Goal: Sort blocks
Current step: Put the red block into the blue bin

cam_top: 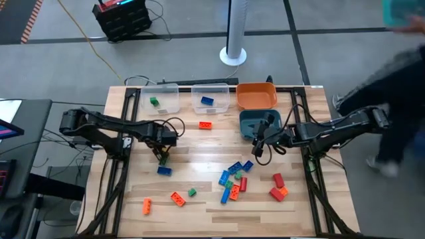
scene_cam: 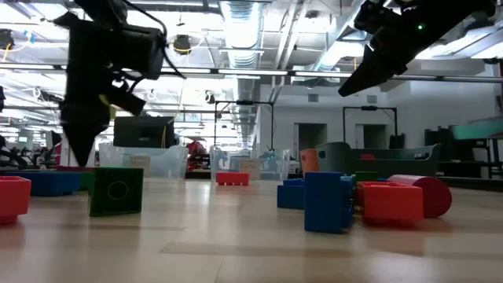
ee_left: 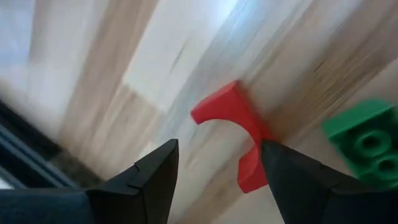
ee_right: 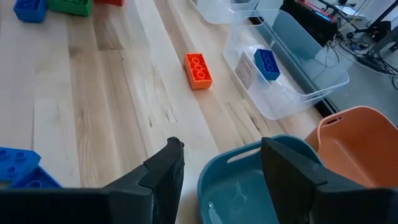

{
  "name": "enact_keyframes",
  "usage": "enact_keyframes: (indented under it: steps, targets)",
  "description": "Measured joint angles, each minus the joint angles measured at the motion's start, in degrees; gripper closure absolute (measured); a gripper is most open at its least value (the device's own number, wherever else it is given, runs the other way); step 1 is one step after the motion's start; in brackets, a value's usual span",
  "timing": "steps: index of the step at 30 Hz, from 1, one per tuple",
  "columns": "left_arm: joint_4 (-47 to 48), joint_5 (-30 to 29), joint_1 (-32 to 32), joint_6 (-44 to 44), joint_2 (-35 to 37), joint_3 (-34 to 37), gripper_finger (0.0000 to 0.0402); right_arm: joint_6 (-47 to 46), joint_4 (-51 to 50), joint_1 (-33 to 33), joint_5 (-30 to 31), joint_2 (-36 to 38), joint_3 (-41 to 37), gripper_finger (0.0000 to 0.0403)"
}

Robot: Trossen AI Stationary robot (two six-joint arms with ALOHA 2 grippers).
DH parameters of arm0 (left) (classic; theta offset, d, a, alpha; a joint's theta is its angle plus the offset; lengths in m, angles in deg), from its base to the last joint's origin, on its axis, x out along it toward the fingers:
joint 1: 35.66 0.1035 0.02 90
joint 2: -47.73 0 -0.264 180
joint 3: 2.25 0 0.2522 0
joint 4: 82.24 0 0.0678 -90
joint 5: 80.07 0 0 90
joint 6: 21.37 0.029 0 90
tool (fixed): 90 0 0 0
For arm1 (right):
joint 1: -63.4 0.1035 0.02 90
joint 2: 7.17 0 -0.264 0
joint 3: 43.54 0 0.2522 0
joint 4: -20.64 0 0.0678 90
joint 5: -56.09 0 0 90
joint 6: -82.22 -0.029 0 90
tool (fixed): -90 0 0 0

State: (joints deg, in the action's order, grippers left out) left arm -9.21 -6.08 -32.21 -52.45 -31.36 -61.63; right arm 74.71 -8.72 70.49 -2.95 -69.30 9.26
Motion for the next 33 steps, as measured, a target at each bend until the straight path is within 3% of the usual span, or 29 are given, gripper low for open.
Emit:
enact_keyframes:
  steps: [9,13,23,28,33]
  targets:
    - [2.3,3.7,1.4,0.8,0.1,-5.5,0.0180,-0.6,-0.1,0.0,0.0,0.0,0.0,0.0184]
    - [-0.4,6.9,1.5,-2.4,0.1,-2.6,0.0180,-0.6,-0.1,0.3,-0.4,0.0,0.0,0.0184]
    - [-7.0,7.8,2.5,-4.2,0.1,3.8,0.0185,0.4,1.2,1.8,-0.4,0.0,0.0,0.0184]
    - [-10.8,8.0,4.2,-1.7,0.1,6.9,0.0224,0.4,2.0,2.3,-0.5,0.0,0.0,0.0184]
    - [-11.1,6.8,4.6,2.9,0.1,6.4,0.0309,0.5,2.4,2.3,-0.5,0.0,0.0,0.0184]
